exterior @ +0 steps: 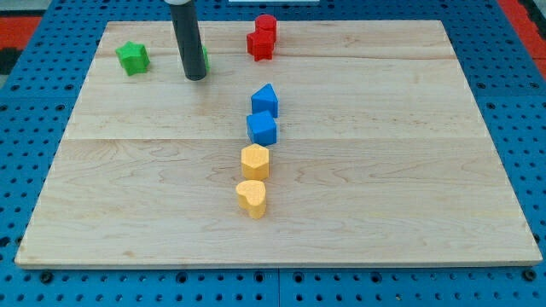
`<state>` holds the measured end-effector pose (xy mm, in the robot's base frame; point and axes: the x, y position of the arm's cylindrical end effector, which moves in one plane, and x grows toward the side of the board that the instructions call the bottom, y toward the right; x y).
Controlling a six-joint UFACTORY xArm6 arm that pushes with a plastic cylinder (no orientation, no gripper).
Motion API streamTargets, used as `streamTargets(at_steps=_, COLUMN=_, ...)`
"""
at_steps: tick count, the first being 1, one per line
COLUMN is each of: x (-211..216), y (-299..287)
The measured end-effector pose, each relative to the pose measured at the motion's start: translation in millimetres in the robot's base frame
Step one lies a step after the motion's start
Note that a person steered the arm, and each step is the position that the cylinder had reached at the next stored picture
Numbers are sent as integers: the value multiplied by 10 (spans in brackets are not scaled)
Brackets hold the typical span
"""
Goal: Push the green circle into the red blocks
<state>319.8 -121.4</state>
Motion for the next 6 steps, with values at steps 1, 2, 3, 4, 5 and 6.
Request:
streamTargets(at_steps=1, x=55, y=-267)
streamTargets(at_steps=2, x=-225, y=-99)
streamTargets(at_steps=3, x=-473, y=-3)
streamTargets(at_steps=4, x=-521, y=-404)
streamTargets(at_steps=5, x=-640, y=-584)
streamTargets(at_steps=6, x=-676, y=3)
